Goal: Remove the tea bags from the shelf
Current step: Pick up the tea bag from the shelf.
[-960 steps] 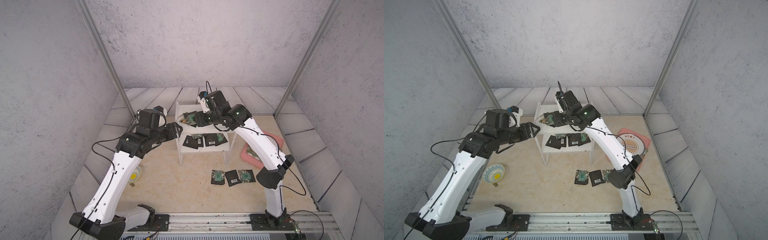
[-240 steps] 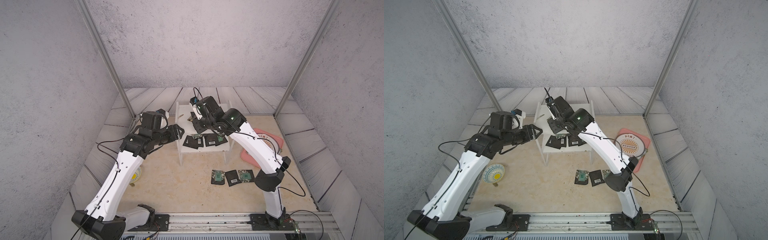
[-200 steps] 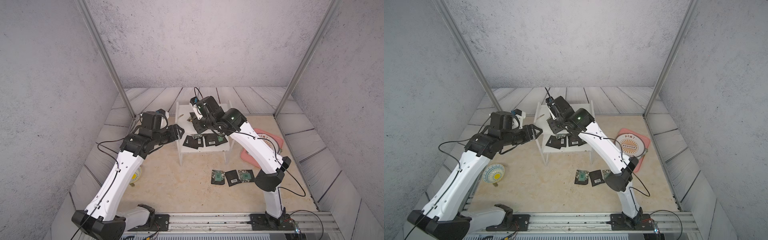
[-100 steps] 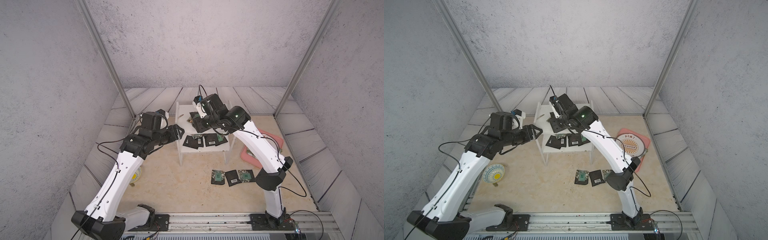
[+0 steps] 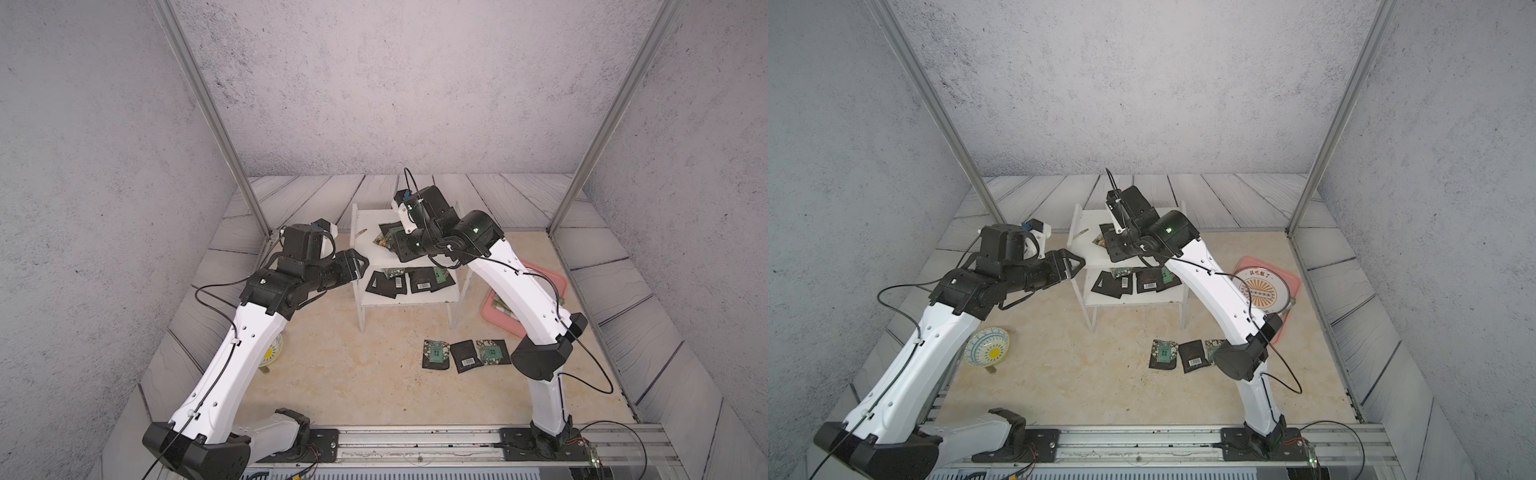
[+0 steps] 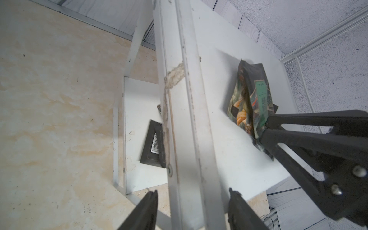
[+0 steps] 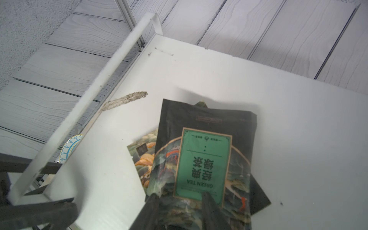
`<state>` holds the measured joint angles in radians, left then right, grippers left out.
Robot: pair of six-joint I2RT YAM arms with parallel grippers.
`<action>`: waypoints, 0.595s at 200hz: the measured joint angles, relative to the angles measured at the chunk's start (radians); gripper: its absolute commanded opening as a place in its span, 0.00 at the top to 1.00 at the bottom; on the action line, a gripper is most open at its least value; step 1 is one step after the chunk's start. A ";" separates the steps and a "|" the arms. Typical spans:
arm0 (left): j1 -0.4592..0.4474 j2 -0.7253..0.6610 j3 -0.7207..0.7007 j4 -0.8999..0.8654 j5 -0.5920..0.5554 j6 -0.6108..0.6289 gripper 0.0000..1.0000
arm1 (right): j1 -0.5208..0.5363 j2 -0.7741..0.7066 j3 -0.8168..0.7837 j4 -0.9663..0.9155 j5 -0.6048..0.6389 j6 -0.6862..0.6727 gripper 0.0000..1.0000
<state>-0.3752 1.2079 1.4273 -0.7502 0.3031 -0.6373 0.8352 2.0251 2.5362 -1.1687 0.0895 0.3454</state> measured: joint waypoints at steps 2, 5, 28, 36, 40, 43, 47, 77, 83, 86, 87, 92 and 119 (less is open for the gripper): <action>0.000 0.000 0.000 0.000 0.000 0.000 0.40 | 0.000 0.000 0.000 0.001 0.000 0.000 0.59; 0.000 0.000 -0.001 0.001 0.000 0.000 0.40 | 0.000 0.000 0.000 0.001 0.001 -0.002 0.57; 0.000 -0.002 -0.004 0.005 0.001 -0.003 0.40 | 0.000 0.000 -0.005 0.013 0.005 -0.007 0.49; 0.000 -0.002 -0.004 0.006 0.001 -0.003 0.40 | 0.001 0.000 -0.007 0.018 0.009 -0.012 0.48; 0.000 -0.002 -0.004 0.006 0.001 -0.003 0.40 | 0.001 0.000 -0.008 0.019 0.010 -0.013 0.47; 0.000 -0.002 -0.005 0.006 0.001 -0.004 0.40 | 0.000 0.000 -0.009 0.021 0.011 -0.014 0.47; 0.000 -0.002 -0.005 0.007 0.001 -0.004 0.40 | 0.000 0.000 -0.010 0.022 0.013 -0.013 0.46; 0.000 -0.002 -0.005 0.008 0.001 -0.007 0.40 | 0.002 -0.007 -0.030 0.037 0.021 -0.023 0.52; 0.000 -0.002 -0.005 0.008 0.001 -0.007 0.40 | 0.002 -0.010 -0.037 0.041 0.024 -0.024 0.54; 0.000 -0.002 -0.005 0.008 0.002 -0.007 0.40 | 0.002 -0.012 -0.041 0.044 0.027 -0.026 0.54; 0.000 -0.002 -0.005 0.008 0.002 -0.007 0.40 | 0.001 -0.013 -0.043 0.045 0.028 -0.028 0.54; 0.000 -0.002 -0.005 0.008 0.002 -0.007 0.40 | 0.001 -0.016 -0.051 0.048 0.032 -0.027 0.54; 0.000 -0.002 -0.006 0.008 0.001 -0.008 0.40 | 0.003 -0.043 -0.111 0.089 0.050 -0.035 0.52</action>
<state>-0.3752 1.2060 1.4216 -0.7418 0.3042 -0.6449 0.8387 1.9816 2.4248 -1.0801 0.1398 0.3099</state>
